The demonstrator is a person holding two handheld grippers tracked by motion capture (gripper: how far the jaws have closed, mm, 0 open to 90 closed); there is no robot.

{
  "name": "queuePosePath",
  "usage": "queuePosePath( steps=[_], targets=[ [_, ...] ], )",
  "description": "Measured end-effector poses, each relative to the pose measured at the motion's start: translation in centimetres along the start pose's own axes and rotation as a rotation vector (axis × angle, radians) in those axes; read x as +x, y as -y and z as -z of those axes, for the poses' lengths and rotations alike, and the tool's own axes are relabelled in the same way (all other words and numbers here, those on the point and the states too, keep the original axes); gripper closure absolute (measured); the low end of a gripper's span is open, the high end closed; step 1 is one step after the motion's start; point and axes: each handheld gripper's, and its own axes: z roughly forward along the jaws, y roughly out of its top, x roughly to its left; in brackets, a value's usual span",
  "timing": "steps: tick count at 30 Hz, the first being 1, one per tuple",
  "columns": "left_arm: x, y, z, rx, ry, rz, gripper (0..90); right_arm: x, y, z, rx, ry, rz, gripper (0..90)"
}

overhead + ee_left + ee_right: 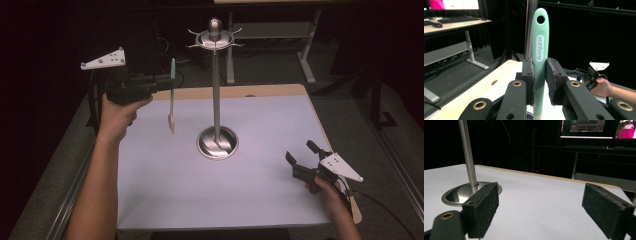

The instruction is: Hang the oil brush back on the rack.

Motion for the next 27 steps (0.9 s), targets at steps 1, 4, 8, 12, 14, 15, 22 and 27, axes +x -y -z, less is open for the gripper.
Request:
queuePosePath(
  steps=[1, 4, 8, 12, 14, 15, 22, 27],
  targets=[
    [0.0, -0.5, -0.2, -0.008, 0.011, 0.005, 77.4, 0.0, 0.0, 0.0, 0.0, 0.0, -0.001, 13.3],
    [0.2, -1.0, -0.4, -0.013, 0.018, 0.001, 77.5, 0.0, 0.0, 0.0, 0.0, -0.001, -0.001, 13.3],
    [0.2, -2.0, -1.0, -0.022, 0.036, -0.008, 77.4, 0.0, 0.0, 0.0, -0.001, 0.0, -0.002, 13.3],
    [0.2, -2.4, -1.3, -0.024, 0.038, -0.013, 77.4, 0.0, 0.0, 0.0, -0.001, 0.0, -0.001, 13.3],
    [0.3, -2.7, -1.6, -0.022, 0.047, -0.016, 77.4, 0.0, 0.0, 0.0, -0.001, -0.001, -0.003, 13.3],
    [0.2, -2.8, -1.7, -0.023, 0.047, -0.016, 77.4, 0.0, 0.0, 0.0, -0.001, -0.001, -0.003, 13.3],
    [0.3, -3.0, -2.4, -0.018, 0.051, -0.02, 77.4, 0.0, 0.0, 0.0, -0.002, 0.0, -0.003, 13.3],
    [0.4, -3.0, -2.4, -0.013, 0.046, -0.019, 77.4, 0.0, 0.0, 0.0, -0.002, 0.0, -0.001, 13.3]
  ],
)
